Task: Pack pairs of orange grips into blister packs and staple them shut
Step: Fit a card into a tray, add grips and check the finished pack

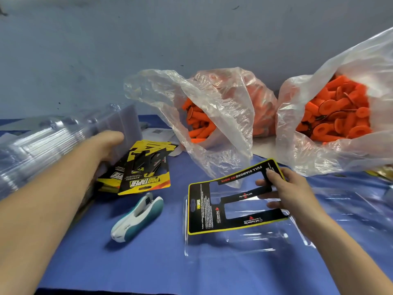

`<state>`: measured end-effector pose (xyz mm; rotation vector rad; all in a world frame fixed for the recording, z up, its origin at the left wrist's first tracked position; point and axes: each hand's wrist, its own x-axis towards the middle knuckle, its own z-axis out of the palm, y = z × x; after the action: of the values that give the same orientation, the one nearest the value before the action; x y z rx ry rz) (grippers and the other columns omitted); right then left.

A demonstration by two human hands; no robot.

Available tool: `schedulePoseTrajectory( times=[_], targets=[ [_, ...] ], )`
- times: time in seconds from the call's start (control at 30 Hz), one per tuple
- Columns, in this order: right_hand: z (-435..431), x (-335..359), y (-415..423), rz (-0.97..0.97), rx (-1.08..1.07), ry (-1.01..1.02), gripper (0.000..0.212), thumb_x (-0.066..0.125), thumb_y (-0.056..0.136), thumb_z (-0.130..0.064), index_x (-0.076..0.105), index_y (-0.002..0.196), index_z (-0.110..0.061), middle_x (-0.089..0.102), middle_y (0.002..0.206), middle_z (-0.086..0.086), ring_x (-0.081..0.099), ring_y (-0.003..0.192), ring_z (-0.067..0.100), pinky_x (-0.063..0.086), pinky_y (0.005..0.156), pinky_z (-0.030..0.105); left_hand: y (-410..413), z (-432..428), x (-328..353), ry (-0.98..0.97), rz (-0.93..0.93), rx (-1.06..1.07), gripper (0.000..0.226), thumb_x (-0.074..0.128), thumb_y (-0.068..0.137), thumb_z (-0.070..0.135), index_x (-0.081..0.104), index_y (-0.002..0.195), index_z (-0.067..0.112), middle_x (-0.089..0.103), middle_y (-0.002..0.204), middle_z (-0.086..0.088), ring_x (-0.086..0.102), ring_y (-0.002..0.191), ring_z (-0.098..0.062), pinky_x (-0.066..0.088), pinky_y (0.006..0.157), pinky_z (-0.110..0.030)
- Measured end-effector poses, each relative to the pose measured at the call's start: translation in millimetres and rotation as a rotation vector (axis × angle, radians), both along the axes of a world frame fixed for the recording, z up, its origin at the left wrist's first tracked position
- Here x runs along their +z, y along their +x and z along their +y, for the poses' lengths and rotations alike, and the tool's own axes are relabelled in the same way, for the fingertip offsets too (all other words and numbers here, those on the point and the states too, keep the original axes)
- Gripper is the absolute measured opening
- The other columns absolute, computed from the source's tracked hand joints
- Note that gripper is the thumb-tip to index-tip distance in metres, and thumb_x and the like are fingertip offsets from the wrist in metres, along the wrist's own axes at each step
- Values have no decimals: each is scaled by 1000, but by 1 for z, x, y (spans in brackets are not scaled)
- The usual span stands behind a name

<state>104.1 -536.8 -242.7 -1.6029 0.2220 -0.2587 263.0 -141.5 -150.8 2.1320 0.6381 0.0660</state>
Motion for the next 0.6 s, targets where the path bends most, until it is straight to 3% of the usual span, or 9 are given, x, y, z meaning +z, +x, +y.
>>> schedulePoseTrajectory(
  times=[0.07,0.1,0.17,0.27,0.37,0.5,0.6],
  targets=[
    [-1,6,-6,-2,32,20,16,52,101,-29,62,105,-16,77,85,-1,74,68,21,51,49,26,-21,-25,9,396,-203,-108,39,47,100,26,53,130,1,59,97,-17,59,81,-30,43,62,-29],
    [-1,10,-9,-4,50,37,17,52,101,-29,62,106,-16,77,86,0,74,69,22,52,50,26,-33,-41,8,398,-321,-188,37,47,100,26,56,129,4,63,101,-12,59,83,-24,44,66,-29],
    [-1,18,-15,-25,79,84,18,53,101,-29,62,108,-15,77,91,3,74,71,25,54,51,26,-64,-77,-6,156,-467,-380,36,51,100,29,56,132,14,64,120,-5,59,98,-17,44,84,-30],
    [-4,27,-24,-97,131,127,18,55,99,-31,65,108,-18,76,97,7,74,74,27,55,54,24,-106,-123,-49,-97,-372,-601,47,60,96,32,47,140,20,56,132,1,56,114,-12,45,95,-32],
    [-10,33,-31,-171,172,149,26,59,89,-41,67,106,-24,76,101,7,74,77,27,57,60,25,-122,-144,-72,-241,-297,-641,62,64,95,28,35,148,16,56,133,-1,56,122,-13,42,105,-32],
    [-17,36,-35,-247,180,165,22,59,91,-39,70,106,-27,75,104,8,73,74,22,59,66,26,-126,-140,-73,-515,-340,-747,26,61,95,12,64,121,16,75,104,3,68,96,-9,51,88,-25],
    [-23,38,-37,-317,158,96,17,60,94,-29,73,105,-25,75,106,4,71,87,14,57,77,23,-130,-136,-62,-516,-502,-775,19,66,92,13,73,106,24,75,101,5,68,93,-6,51,82,-18]
  ],
)
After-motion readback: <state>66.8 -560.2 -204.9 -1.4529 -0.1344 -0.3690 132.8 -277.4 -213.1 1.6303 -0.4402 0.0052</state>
